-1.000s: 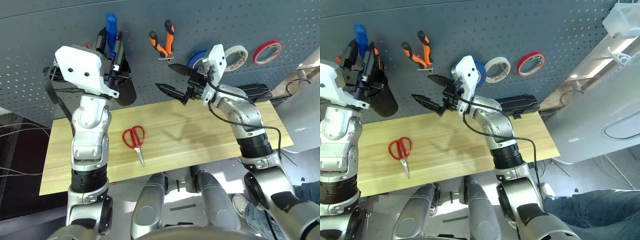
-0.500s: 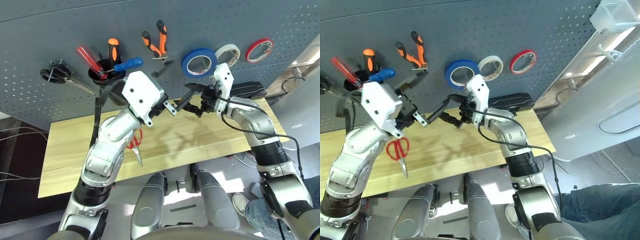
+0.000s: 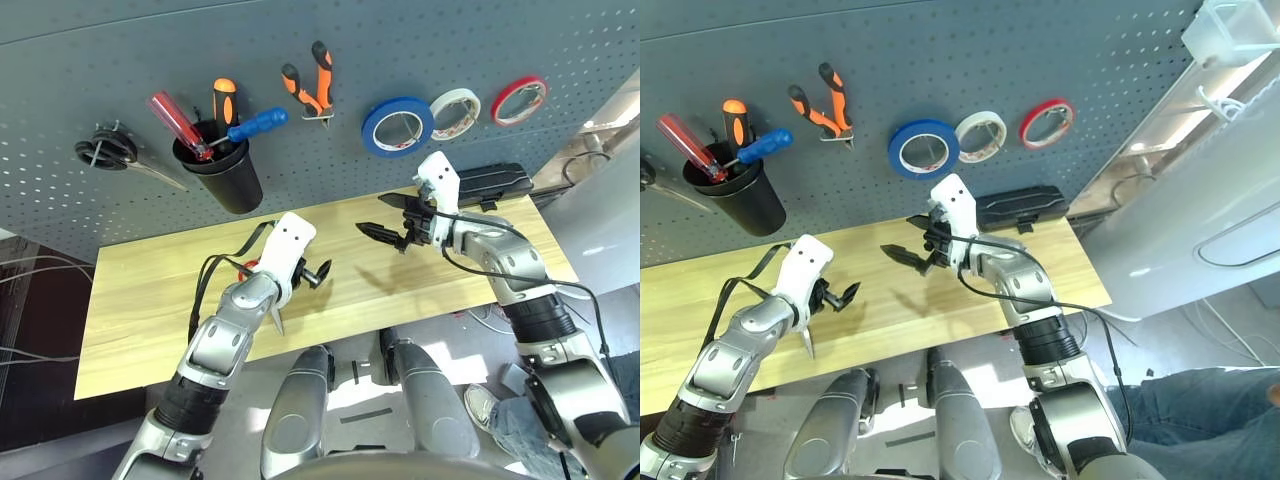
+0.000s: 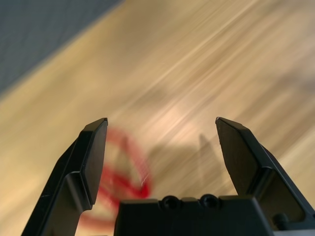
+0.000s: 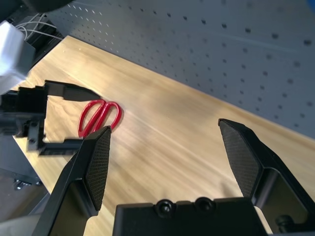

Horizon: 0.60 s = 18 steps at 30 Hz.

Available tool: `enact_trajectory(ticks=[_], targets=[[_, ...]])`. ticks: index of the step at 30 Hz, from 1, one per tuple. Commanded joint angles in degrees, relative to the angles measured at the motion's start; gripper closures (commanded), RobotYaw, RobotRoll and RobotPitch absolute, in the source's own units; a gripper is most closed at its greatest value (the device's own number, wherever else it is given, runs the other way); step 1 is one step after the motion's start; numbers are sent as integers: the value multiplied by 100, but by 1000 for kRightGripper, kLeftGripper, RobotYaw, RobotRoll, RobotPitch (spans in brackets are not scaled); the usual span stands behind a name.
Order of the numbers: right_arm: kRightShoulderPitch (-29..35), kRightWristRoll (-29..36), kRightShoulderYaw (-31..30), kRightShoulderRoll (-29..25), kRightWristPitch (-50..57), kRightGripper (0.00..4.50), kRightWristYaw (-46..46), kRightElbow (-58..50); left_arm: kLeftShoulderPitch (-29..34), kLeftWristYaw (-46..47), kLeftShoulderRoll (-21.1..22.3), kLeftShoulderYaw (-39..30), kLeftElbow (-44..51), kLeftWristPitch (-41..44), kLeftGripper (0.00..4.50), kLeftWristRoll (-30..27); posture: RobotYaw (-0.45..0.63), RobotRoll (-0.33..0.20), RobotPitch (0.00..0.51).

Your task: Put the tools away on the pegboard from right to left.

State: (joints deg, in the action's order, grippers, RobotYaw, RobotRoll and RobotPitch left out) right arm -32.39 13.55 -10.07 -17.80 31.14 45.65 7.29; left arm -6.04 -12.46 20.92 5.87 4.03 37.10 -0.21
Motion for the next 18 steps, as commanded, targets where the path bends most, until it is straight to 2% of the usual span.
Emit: enact_trajectory(ticks=[1, 9, 18], targets=[[71, 9, -90, 87, 235, 0, -66, 110, 220, 493, -244, -607, -501, -35, 18, -26, 59, 0, 285], [0, -67, -129, 387, 405, 0, -310, 393, 105, 1180, -599, -1776, -1207, 178, 18, -234, 66, 0, 288], [66, -315, -482, 385, 22, 0, -98, 431, -513, 1275, -695, -2172, -2344, 140, 18, -453, 76, 0, 292]])
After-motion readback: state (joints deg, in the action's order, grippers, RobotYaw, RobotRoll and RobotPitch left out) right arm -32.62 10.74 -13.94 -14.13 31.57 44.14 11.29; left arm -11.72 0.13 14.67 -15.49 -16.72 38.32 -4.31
